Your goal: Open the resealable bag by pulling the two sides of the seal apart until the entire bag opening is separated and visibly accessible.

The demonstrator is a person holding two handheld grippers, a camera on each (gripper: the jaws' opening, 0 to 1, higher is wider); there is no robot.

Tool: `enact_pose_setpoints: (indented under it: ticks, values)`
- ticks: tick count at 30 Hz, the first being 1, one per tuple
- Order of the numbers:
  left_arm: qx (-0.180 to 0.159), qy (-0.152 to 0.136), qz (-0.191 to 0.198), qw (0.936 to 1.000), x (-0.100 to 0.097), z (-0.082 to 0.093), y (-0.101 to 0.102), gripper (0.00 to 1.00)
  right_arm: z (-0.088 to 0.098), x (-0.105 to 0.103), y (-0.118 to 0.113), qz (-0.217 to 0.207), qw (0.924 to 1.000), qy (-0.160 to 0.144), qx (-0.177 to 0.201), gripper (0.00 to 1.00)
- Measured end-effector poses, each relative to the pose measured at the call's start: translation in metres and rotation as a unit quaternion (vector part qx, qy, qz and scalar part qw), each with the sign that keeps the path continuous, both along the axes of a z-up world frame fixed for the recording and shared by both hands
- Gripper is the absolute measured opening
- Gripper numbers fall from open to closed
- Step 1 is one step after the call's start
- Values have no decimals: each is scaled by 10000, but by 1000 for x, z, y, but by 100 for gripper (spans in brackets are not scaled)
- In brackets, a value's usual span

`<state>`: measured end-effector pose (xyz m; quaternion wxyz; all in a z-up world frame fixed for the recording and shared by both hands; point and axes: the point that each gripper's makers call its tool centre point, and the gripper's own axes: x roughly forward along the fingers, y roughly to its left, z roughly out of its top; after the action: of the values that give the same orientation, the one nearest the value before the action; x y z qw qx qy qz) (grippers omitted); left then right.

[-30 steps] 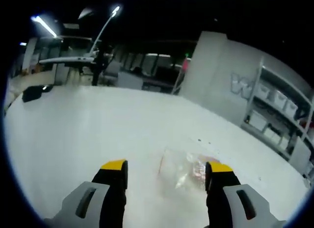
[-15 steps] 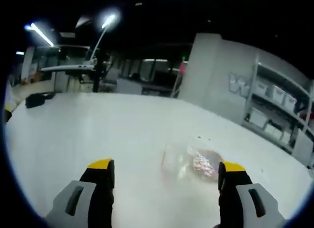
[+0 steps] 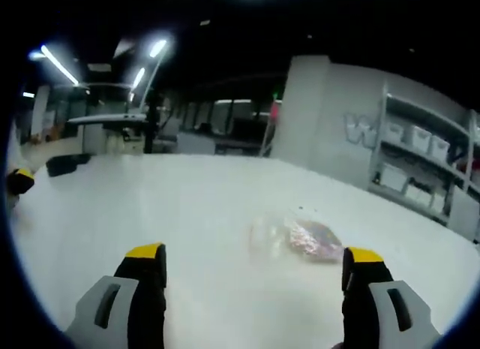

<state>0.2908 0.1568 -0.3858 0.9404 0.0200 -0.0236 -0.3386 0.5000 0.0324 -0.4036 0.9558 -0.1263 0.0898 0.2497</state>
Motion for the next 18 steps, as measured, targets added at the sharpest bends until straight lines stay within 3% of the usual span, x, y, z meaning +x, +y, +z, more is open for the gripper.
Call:
enact_pose_setpoints:
  ticks: [18]
  values:
    - [19,-3,-1,10000,-1,0,1,100,1,-10,-7,-24,9998,-13,173,99]
